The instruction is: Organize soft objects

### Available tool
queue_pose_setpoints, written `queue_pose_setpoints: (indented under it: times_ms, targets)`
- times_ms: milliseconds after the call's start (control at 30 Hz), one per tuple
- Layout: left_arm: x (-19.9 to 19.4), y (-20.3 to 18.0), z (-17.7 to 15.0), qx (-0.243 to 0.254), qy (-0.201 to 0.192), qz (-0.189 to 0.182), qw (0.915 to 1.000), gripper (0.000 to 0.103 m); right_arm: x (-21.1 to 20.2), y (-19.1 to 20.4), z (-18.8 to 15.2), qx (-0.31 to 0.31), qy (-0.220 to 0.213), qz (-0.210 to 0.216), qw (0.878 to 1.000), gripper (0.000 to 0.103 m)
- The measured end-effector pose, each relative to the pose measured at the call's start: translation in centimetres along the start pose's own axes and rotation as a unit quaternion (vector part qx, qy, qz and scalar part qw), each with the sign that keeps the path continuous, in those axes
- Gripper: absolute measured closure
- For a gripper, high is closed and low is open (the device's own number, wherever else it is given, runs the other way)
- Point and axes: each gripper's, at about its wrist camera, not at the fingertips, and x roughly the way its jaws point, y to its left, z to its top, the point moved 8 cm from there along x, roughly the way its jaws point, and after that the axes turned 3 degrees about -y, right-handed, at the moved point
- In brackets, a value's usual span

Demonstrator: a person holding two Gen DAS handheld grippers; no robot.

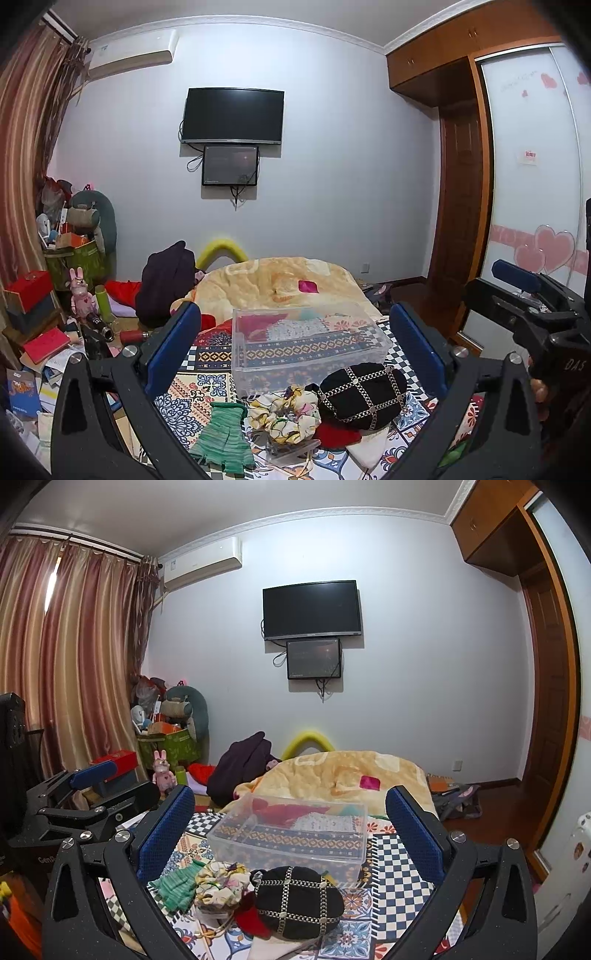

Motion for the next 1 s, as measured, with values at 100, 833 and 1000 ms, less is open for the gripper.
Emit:
queue_pose_setpoints:
  times_ms: [100, 833, 1000]
  targets:
    - [-0.12, -0.23, 0.06, 0.003, -0.002, -0.004, 1.0000, 0.000, -0.05, -0.03, 0.06, 0.002, -0.001, 0.001, 1.000, 0.000]
    - [-0.35, -0.68, 0.36, 0.007, -0.005, -0.003, 1.0000, 0.000, -0.25, -0.08, 0.13, 0.003, -0.005, 0.001, 1.000, 0.000]
    - [-0.36, -0.68, 0.37, 0.007, -0.005, -0.003, 1.0000, 0.000, -0.26, -0.06, 0.09, 0.003, -0.004, 0.002, 1.000, 0.000]
